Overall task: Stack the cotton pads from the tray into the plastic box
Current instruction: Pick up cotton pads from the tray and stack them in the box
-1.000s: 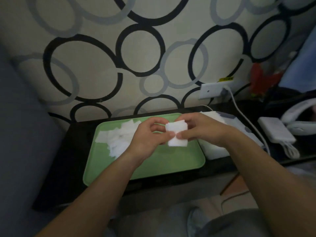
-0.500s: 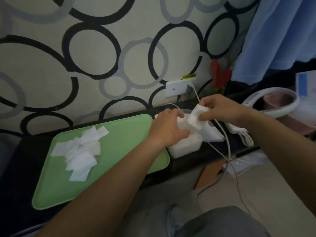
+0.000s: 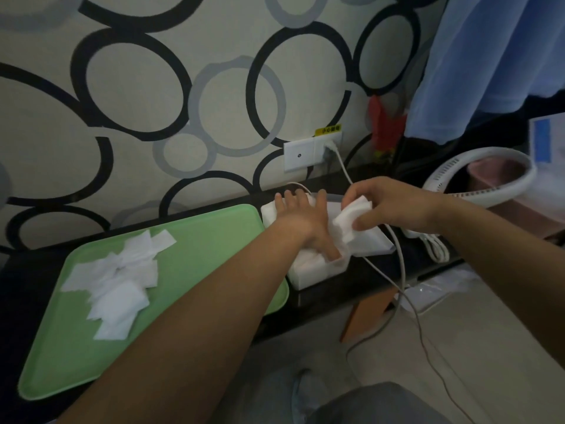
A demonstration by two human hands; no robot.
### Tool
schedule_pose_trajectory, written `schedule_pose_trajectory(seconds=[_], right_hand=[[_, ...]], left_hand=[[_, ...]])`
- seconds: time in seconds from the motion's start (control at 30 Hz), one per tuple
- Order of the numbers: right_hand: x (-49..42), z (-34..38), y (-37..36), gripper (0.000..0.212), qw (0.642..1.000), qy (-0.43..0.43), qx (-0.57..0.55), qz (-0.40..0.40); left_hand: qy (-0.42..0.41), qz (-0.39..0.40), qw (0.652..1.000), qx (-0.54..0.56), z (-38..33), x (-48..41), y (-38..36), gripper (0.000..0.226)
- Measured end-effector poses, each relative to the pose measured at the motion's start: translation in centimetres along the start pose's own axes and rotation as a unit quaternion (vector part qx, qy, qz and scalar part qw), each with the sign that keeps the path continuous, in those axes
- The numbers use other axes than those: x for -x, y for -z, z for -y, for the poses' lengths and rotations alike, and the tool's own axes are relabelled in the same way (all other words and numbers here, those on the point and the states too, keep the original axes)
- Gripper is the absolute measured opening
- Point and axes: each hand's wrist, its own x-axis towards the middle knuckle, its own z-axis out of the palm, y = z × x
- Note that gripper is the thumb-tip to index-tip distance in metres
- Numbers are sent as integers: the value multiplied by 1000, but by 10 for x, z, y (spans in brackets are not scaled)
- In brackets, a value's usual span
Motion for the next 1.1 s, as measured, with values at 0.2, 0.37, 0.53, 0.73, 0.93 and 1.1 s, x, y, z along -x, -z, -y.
schedule_pose_trajectory(seconds=[0.2, 0.37, 0.53, 0.73, 0.93, 1.1], right_hand=[[-11, -1, -13, 22, 995, 12, 95, 23], [-17, 3, -26, 23, 974, 16, 228, -1], [-16, 10, -41, 22, 940, 19, 341, -10], [-14, 18, -54, 26, 902, 30, 430, 11], [-17, 21, -57, 27, 877, -12, 481, 9], [-26, 23, -61, 35, 887, -99, 450, 20]], left_hand=[[-11, -78, 997, 4, 4, -3, -6, 128], [-18, -115, 992, 52, 9, -4, -6, 98], [-15, -119, 991, 57, 14, -8, -8, 85], [-23, -109, 992, 63, 18, -7, -5, 95], [-25, -113, 991, 66, 19, -5, -7, 97], [-42, -69, 992, 98, 30, -5, -4, 107]])
